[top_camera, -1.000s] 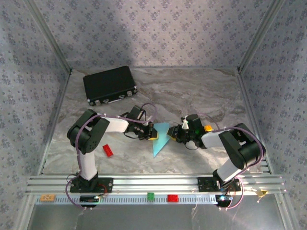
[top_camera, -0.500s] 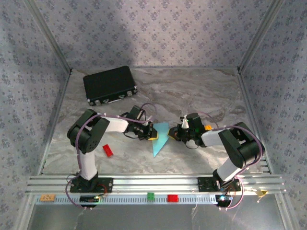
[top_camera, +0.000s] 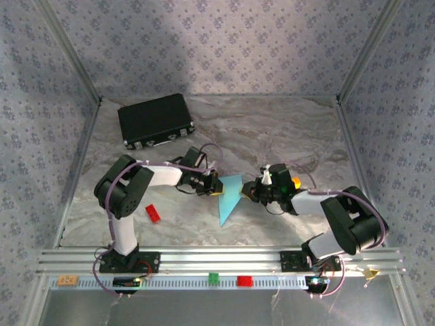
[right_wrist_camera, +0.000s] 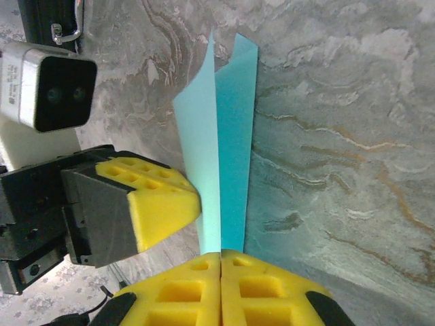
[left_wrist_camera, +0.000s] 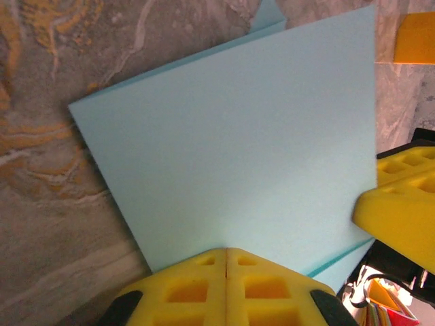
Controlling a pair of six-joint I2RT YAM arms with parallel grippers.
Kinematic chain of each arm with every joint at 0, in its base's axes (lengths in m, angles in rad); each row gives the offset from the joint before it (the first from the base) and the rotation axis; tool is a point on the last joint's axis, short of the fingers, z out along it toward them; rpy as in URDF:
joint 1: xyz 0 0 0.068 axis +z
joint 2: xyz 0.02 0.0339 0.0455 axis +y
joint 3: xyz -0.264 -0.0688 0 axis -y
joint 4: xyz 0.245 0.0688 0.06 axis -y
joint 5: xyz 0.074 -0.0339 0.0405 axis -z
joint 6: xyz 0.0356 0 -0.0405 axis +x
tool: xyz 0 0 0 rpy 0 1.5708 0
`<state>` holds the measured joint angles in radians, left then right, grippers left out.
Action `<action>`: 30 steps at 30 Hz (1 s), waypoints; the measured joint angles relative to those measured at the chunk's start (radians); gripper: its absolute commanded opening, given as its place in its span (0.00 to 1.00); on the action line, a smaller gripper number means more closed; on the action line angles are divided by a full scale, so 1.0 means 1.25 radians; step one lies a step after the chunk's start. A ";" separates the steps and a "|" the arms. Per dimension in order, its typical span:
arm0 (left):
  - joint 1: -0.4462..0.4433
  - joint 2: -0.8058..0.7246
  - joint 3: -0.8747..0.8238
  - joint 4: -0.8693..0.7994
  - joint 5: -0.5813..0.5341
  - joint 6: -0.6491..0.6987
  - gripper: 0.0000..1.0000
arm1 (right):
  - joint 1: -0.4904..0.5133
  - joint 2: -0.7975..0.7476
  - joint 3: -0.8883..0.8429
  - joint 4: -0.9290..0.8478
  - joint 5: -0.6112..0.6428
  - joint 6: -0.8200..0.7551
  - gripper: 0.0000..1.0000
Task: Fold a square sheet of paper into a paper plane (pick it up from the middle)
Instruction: Fold the wing for the fifth time at the center of the table.
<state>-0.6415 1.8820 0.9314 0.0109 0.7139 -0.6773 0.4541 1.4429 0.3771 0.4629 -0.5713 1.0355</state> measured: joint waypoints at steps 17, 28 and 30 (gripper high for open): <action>0.000 0.016 0.000 0.004 0.011 -0.001 0.00 | 0.000 0.036 0.014 0.000 -0.035 -0.019 0.28; 0.000 0.016 -0.001 0.010 0.013 -0.001 0.00 | -0.005 0.058 0.034 0.003 -0.061 -0.048 0.28; 0.000 0.016 -0.001 0.010 0.013 -0.001 0.00 | -0.005 0.058 0.038 -0.016 -0.058 -0.058 0.29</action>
<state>-0.6415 1.9022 0.9306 0.0235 0.7303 -0.6788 0.4473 1.5150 0.4240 0.4435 -0.6434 0.9627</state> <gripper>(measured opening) 0.047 0.287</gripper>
